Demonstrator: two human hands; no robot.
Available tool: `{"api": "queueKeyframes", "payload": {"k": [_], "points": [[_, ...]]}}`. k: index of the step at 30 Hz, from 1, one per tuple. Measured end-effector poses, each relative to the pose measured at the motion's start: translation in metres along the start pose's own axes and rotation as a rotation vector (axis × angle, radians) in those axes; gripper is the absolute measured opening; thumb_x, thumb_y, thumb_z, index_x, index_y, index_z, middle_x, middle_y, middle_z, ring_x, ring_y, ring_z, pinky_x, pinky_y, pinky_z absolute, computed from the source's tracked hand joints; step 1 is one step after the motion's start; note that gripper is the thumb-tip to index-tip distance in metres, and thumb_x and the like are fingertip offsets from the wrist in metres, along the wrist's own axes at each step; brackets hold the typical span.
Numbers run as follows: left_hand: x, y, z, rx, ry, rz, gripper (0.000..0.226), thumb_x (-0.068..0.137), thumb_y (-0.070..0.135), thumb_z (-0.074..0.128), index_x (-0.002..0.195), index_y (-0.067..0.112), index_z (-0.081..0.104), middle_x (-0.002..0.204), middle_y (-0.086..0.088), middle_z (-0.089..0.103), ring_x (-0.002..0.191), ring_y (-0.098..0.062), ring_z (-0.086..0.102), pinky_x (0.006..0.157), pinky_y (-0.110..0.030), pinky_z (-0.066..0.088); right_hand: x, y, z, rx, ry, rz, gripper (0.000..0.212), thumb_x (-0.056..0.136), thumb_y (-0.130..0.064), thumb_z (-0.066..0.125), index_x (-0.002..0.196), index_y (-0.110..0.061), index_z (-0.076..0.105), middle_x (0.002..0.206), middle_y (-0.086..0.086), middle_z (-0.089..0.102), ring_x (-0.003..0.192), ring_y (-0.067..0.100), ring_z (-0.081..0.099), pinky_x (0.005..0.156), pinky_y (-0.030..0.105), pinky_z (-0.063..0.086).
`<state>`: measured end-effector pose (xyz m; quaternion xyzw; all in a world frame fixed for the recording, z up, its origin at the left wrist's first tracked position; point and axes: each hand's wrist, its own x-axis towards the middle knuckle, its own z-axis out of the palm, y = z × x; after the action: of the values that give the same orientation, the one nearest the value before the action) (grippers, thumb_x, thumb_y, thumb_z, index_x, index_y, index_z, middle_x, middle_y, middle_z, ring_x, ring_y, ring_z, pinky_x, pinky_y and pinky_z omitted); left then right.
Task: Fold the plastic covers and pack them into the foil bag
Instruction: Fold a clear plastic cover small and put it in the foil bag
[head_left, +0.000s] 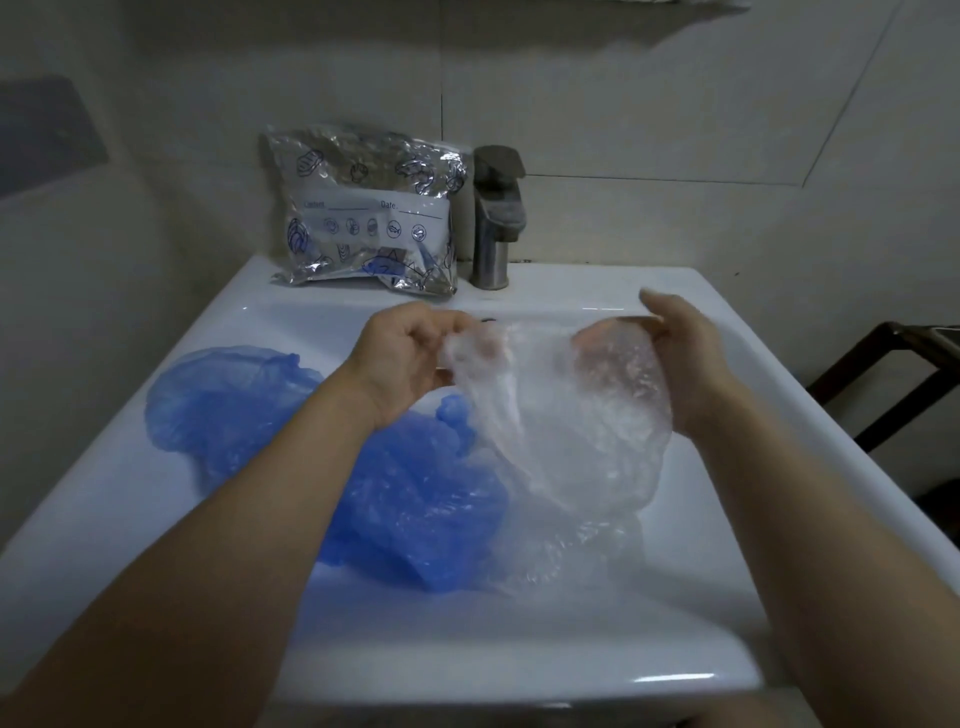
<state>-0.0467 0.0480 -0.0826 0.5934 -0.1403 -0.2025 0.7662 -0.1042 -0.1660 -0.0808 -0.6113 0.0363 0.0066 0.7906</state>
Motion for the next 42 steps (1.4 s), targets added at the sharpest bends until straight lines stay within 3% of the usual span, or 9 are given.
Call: {"api": "queueKeyframes", "payload": {"k": [2,4,8,15,21,26,32,37,42], "points": [[0.004,0.0,-0.001,0.105,0.122,-0.056,0.053,0.095,0.026,0.034,0.053,0.008,0.061,0.063,-0.005,0.066,0.057,-0.014,0.059,0.059,-0.023,0.046,0.007,0.006,-0.002,-0.27,0.144,-0.047,0.065,0.095,-0.048,0.036,0.056,-0.008,0.069,0.066,0.008,0.069,0.062,0.019,0.062,0.06,0.024,0.049],[0.005,-0.001,0.002,0.303,0.194,-0.065,0.047,0.093,0.041,0.047,0.059,0.012,0.062,0.064,-0.001,0.063,0.055,-0.011,0.053,0.051,-0.016,0.041,0.009,0.009,0.002,-0.402,0.273,-0.126,0.049,0.092,-0.041,0.052,0.059,-0.009,0.068,0.061,0.001,0.067,0.058,0.013,0.059,0.061,0.022,0.044],[0.007,-0.01,0.005,0.54,0.165,0.064,0.023,0.081,0.023,0.071,0.07,0.017,0.051,0.068,0.003,0.048,0.065,-0.01,0.043,0.061,-0.02,0.035,0.007,0.011,0.004,-0.465,0.202,-0.188,0.016,0.08,-0.015,0.071,0.071,-0.006,0.062,0.062,0.002,0.06,0.056,0.009,0.055,0.061,0.019,0.047],[0.005,-0.008,0.003,0.369,0.105,0.094,0.026,0.082,-0.002,0.065,0.09,0.022,0.06,0.089,0.006,0.058,0.065,0.002,0.053,0.061,-0.007,0.043,0.007,0.005,0.005,-0.524,0.184,-0.175,0.024,0.079,0.006,0.066,0.084,-0.017,0.065,0.081,0.007,0.056,0.079,0.022,0.053,0.09,0.039,0.048],[0.005,-0.004,0.001,0.351,0.095,0.103,0.028,0.082,-0.004,0.063,0.099,0.018,0.064,0.088,0.001,0.064,0.077,-0.008,0.058,0.07,-0.012,0.048,0.005,0.0,0.011,-0.605,0.266,-0.35,0.021,0.088,0.003,0.057,0.086,-0.017,0.065,0.083,-0.008,0.063,0.071,-0.001,0.056,0.065,0.008,0.045],[0.006,-0.005,-0.001,0.5,0.193,0.132,0.009,0.085,0.013,0.066,0.085,0.022,0.066,0.082,0.003,0.065,0.075,-0.007,0.057,0.073,-0.016,0.045,0.006,0.002,0.009,-0.664,0.292,-0.364,0.02,0.089,-0.01,0.059,0.071,-0.017,0.061,0.078,-0.001,0.062,0.06,0.002,0.049,0.058,0.013,0.037],[0.006,-0.002,-0.003,0.166,0.048,0.127,0.015,0.091,0.005,0.052,0.089,0.014,0.064,0.062,0.007,0.066,0.059,-0.004,0.06,0.07,-0.02,0.052,0.002,-0.002,0.0,0.018,0.058,-0.092,0.017,0.095,-0.011,0.045,0.088,-0.007,0.06,0.073,0.002,0.066,0.068,0.014,0.063,0.065,0.023,0.053],[0.006,-0.009,0.007,0.068,0.018,0.115,0.03,0.094,0.001,0.044,0.1,0.023,0.064,0.075,0.004,0.064,0.071,-0.009,0.06,0.066,-0.016,0.051,0.006,0.0,0.001,0.012,0.198,-0.087,0.026,0.095,-0.002,0.043,0.091,-0.019,0.061,0.072,0.003,0.057,0.057,0.013,0.053,0.049,0.019,0.047],[0.009,-0.015,0.012,0.126,0.121,0.075,0.041,0.091,-0.001,0.04,0.074,0.018,0.072,0.09,-0.004,0.066,0.097,-0.026,0.056,0.079,-0.029,0.047,0.007,0.004,0.011,-0.186,0.268,-0.117,0.042,0.089,0.009,0.032,0.073,-0.011,0.066,0.077,0.003,0.062,0.068,0.015,0.055,0.057,0.022,0.053]]}}
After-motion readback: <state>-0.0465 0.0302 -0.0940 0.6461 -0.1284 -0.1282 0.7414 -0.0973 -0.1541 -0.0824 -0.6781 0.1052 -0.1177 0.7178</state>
